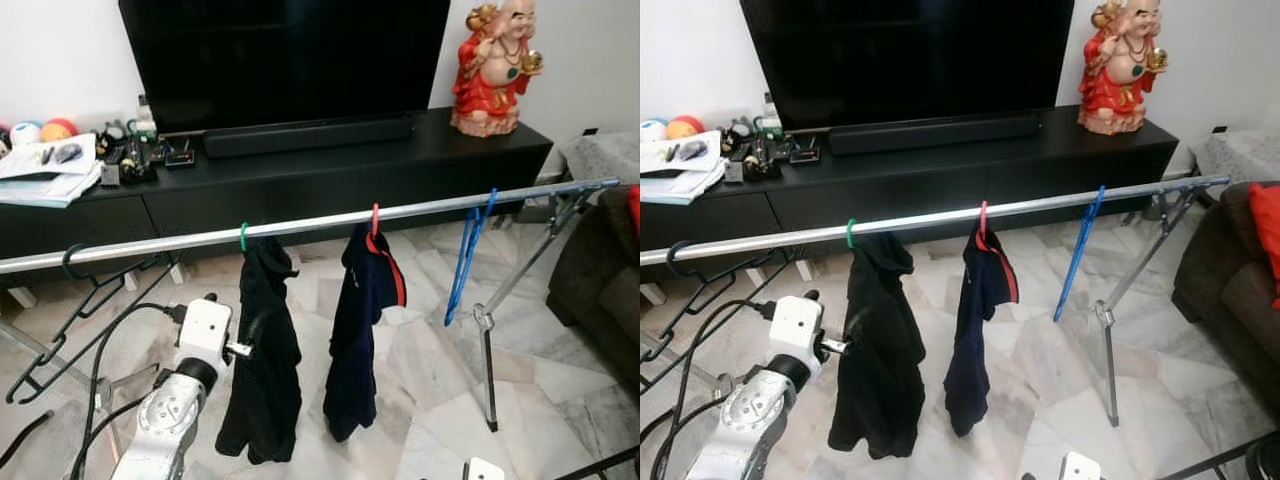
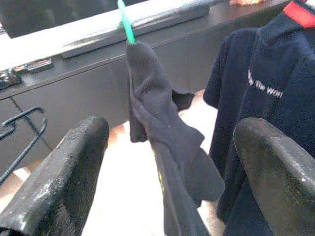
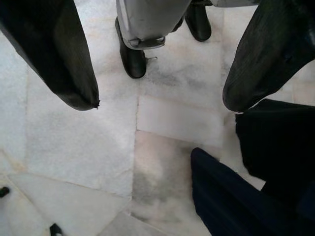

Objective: Hang hanger

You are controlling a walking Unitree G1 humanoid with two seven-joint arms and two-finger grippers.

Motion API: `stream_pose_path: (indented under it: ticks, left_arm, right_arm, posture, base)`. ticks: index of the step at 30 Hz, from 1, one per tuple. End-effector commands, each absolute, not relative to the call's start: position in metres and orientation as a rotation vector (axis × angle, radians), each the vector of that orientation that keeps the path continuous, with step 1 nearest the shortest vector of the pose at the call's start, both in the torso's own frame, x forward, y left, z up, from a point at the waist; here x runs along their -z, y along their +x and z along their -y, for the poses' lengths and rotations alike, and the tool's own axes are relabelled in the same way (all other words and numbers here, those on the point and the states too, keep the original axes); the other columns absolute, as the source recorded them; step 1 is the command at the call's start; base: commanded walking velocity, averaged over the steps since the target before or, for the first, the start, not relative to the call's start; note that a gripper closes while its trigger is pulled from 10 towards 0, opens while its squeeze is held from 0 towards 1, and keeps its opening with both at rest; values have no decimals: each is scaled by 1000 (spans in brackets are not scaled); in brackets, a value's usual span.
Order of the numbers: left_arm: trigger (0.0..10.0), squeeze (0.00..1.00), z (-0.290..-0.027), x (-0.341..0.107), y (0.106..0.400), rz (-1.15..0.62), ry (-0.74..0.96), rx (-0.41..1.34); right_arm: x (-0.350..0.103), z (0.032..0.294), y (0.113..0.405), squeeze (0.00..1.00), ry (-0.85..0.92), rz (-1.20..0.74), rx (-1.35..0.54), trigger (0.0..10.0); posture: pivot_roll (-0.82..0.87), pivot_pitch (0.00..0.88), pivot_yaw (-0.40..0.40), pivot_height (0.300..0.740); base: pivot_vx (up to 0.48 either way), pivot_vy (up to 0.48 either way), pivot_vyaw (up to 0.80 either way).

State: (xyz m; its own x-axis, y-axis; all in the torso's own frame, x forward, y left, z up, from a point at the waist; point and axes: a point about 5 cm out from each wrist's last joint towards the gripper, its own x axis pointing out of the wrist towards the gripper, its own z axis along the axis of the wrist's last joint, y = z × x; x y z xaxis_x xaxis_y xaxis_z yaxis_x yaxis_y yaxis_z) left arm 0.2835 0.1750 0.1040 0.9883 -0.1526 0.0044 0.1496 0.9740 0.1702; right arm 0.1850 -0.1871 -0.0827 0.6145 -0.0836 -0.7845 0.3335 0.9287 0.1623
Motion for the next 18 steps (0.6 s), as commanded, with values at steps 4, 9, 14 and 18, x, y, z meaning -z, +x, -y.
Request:
stream_pose_path:
  ticks: [4,9,14,18]
  left_arm:
    - [10000,0,-179,-105,283,13,179,144]
    - [10000,0,-172,-105,285,11,162,161]
    - [10000,0,-171,-105,285,10,155,165]
    - [10000,0,-172,-104,285,6,156,162]
  right_arm:
    - [83,188,183,0,311,-882,250,10000]
    - [83,188,183,0,315,-879,254,10000]
    - [84,188,183,0,314,-881,260,10000]
    - [84,188,183,0,315,-882,257,10000]
  posture:
    - [69,46,23,740]
    - [62,44,25,740]
    - [62,43,24,740]
    - [62,41,25,740]
  base:
    - [0,0,0]
    - [0,0,0]
    - [0,0,0]
    - [60,0,0]
